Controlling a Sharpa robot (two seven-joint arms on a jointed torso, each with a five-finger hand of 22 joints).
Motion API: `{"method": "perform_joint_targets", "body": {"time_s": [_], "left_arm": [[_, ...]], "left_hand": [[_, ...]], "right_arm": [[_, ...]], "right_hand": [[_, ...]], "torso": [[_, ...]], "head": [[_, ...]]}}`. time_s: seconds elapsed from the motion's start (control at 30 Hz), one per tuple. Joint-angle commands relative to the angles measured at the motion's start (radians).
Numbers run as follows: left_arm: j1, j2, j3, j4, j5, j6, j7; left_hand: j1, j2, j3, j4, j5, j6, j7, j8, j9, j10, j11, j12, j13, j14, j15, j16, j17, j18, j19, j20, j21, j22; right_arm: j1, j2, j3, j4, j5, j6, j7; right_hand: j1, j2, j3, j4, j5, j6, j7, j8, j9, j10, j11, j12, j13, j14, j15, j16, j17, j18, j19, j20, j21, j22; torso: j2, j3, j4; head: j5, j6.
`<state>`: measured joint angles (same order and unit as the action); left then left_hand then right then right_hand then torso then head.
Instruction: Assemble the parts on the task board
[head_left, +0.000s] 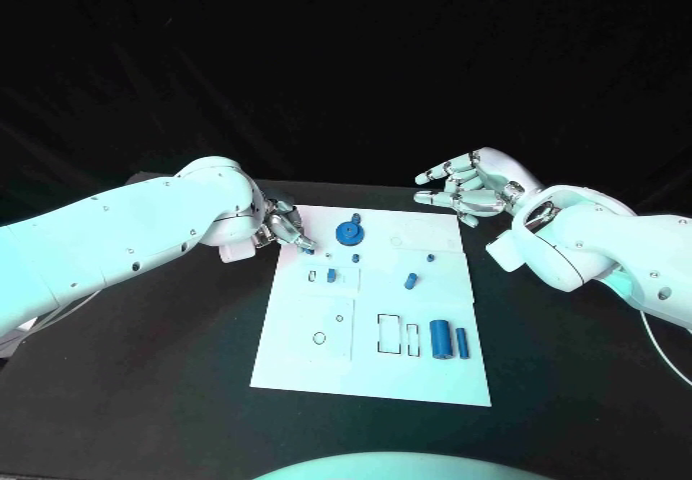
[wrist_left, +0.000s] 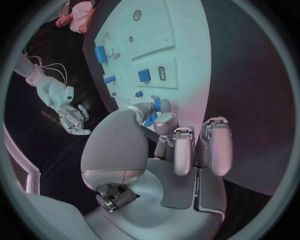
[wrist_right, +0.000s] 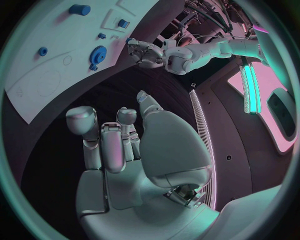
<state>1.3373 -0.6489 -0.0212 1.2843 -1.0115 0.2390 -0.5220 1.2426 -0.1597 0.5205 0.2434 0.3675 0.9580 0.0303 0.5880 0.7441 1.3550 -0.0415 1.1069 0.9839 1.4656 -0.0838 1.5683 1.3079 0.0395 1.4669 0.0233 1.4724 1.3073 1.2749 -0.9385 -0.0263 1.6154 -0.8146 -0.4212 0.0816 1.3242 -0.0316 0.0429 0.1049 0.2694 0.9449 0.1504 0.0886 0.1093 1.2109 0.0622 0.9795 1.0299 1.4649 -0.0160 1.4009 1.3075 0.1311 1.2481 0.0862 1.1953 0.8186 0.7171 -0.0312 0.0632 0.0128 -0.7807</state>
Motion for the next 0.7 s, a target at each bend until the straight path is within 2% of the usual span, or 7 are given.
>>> {"method": "perform_joint_targets", "body": {"time_s": [0.03,0.2,0.37,0.53,0.7], "left_arm": [[-0.010,-0.017,-0.002,0.044,-0.021,-0.061,0.032],[-0.026,-0.040,-0.004,0.100,-0.064,-0.083,0.033],[-0.041,-0.051,-0.005,0.124,-0.084,-0.091,0.023],[-0.052,-0.054,-0.006,0.132,-0.094,-0.086,0.015],[-0.055,-0.054,-0.006,0.131,-0.104,-0.073,0.011]], "left_hand": [[-0.013,-0.002,0.150,-0.158,0.006,0.010,-0.002,-0.005,-0.001,0.010,-0.001,0.005,0.002,0.105,-0.010,0.002,0.263,-0.013,0.056,-0.007,0.008,0.184],[-0.013,-0.002,0.150,-0.159,0.006,0.011,-0.003,-0.006,-0.001,0.010,-0.001,0.006,0.003,0.105,-0.010,0.002,0.263,-0.013,0.057,-0.007,0.010,0.185],[-0.014,-0.002,0.151,-0.160,0.006,0.012,-0.003,-0.006,-0.001,0.011,-0.002,0.006,0.004,0.105,-0.010,0.002,0.263,-0.014,0.057,-0.007,0.011,0.186],[-0.015,-0.002,0.151,-0.161,0.007,0.013,-0.003,-0.007,-0.001,0.011,-0.002,0.005,0.003,0.105,-0.011,0.002,0.263,-0.014,0.058,-0.007,0.012,0.187],[-0.015,-0.003,0.151,-0.162,0.007,0.014,-0.003,-0.007,-0.001,0.011,-0.002,0.005,0.002,0.105,-0.011,0.002,0.263,-0.014,0.058,-0.007,0.013,0.188]], "right_arm": [[-0.001,0.000,-0.001,-0.001,0.001,0.004,0.005],[-0.001,0.001,-0.002,-0.002,0.001,0.005,0.004],[-0.001,0.003,-0.003,-0.003,0.001,0.006,0.004],[-0.002,0.003,-0.003,-0.003,0.001,0.007,0.004],[-0.002,0.003,-0.003,-0.003,0.001,0.008,0.004]], "right_hand": [[0.000,0.006,-0.002,0.002,0.003,0.001,0.000,0.006,0.001,0.000,-0.001,0.007,0.001,0.049,0.000,-0.003,0.024,0.006,-0.005,0.002,-0.005,-0.001],[0.000,0.007,-0.003,0.003,0.005,0.001,0.000,0.006,0.001,0.000,-0.001,0.006,0.000,0.049,0.000,-0.003,0.023,0.006,-0.005,0.002,-0.005,-0.001],[0.000,0.007,-0.003,0.003,0.005,0.001,0.000,0.006,0.001,0.000,-0.001,0.006,0.000,0.049,0.000,-0.003,0.023,0.006,-0.005,0.002,-0.005,-0.001],[0.000,0.007,-0.003,0.003,0.005,0.001,0.000,0.006,0.001,0.000,-0.001,0.006,0.000,0.049,0.000,-0.003,0.023,0.006,-0.005,0.002,-0.005,-0.001],[0.000,0.007,-0.003,0.003,0.005,0.001,0.000,0.006,0.001,0.000,-0.001,0.006,0.000,0.049,0.000,-0.003,0.023,0.006,-0.005,0.002,-0.005,-0.001]], "torso": [[0.000,-0.0012,-0.0004],[0.000,-0.0017,-0.0013],[0.001,-0.0008,-0.0006],[0.001,-0.0007,-0.0011],[0.002,-0.0011,-0.0012]], "head": [[0.003,-0.001],[0.008,0.000],[0.009,0.001],[0.012,0.000],[0.015,-0.002]]}}
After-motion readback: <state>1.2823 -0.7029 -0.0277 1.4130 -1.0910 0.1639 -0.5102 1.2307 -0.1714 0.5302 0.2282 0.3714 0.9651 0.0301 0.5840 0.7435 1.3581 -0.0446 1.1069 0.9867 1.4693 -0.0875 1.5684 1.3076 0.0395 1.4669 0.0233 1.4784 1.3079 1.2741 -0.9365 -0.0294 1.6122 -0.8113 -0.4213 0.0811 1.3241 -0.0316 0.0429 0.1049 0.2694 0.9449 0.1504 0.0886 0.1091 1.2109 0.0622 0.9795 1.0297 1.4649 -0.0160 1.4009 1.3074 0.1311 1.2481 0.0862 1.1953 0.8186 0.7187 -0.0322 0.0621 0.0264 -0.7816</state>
